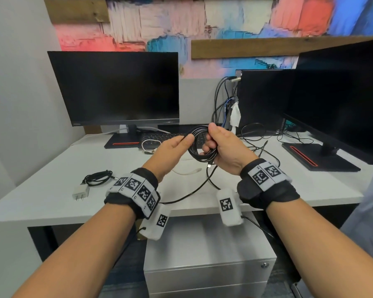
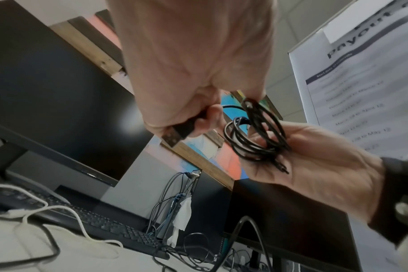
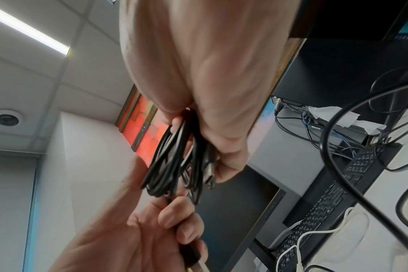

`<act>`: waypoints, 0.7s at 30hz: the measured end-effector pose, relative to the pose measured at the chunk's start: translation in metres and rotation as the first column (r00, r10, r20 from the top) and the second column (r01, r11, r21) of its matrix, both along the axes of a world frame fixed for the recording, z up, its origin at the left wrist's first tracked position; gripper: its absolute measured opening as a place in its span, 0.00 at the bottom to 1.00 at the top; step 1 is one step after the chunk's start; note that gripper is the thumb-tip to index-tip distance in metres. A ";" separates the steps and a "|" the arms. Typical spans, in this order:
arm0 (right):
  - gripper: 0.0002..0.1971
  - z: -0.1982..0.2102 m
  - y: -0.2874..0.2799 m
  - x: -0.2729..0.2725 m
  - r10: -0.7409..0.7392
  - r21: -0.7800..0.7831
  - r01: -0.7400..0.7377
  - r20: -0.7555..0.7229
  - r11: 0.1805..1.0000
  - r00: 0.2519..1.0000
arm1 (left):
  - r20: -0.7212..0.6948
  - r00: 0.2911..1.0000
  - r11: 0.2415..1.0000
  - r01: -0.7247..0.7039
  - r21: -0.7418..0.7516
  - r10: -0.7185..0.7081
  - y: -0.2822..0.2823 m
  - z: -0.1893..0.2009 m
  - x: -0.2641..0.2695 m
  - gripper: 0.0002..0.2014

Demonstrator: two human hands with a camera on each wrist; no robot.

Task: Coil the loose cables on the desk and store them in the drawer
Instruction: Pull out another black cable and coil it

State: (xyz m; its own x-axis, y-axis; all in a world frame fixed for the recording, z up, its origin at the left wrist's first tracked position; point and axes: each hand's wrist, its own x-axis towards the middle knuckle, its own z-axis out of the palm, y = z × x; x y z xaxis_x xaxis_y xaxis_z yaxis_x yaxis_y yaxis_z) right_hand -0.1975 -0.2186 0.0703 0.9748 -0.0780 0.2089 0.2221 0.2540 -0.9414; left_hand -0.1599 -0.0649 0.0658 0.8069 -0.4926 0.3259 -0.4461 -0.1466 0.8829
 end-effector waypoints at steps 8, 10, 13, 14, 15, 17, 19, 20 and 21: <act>0.19 0.000 0.001 0.002 -0.004 0.008 0.004 -0.017 1.000 1.000 | -0.037 0.999 0.998 0.032 0.048 -0.030 -0.002 0.004 0.006 0.18; 0.19 0.001 0.001 0.001 -0.037 -0.073 0.036 -0.005 0.997 0.999 | -0.024 1.000 1.000 0.014 0.023 -0.013 -0.004 0.004 0.008 0.16; 0.17 0.000 -0.002 -0.004 -0.084 -0.227 0.081 -0.006 0.970 0.996 | 0.010 1.000 0.999 -0.020 0.028 0.020 -0.005 0.002 0.010 0.15; 0.16 -0.001 -0.004 -0.005 -0.092 -0.279 0.088 -0.004 0.956 0.996 | 0.023 0.999 0.999 -0.031 0.038 0.031 -0.005 0.001 0.010 0.15; 0.14 -0.002 -0.007 -0.007 -0.095 -0.331 0.091 0.005 0.939 0.995 | 0.035 0.998 0.998 -0.046 0.053 0.044 -0.004 0.000 0.010 0.14; 0.11 -0.006 -0.011 -0.008 -0.094 -0.405 0.098 0.030 0.909 0.995 | 0.054 0.997 0.994 -0.067 0.082 0.063 -0.002 -0.002 0.009 0.14; 0.13 -0.008 -0.014 -0.008 -0.095 -0.441 0.117 0.070 0.890 0.993 | 0.060 0.995 0.993 -0.082 0.089 0.076 0.000 -0.003 0.010 0.15; 0.14 -0.008 -0.014 -0.008 -0.102 -0.473 0.134 0.094 0.871 0.990 | 0.061 0.994 0.992 -0.091 0.088 0.085 0.000 -0.003 0.011 0.15; 0.14 -0.006 -0.013 -0.008 -0.115 -0.514 0.160 0.118 0.843 0.986 | 0.063 0.994 0.991 -0.099 0.094 0.094 0.001 -0.002 0.011 0.15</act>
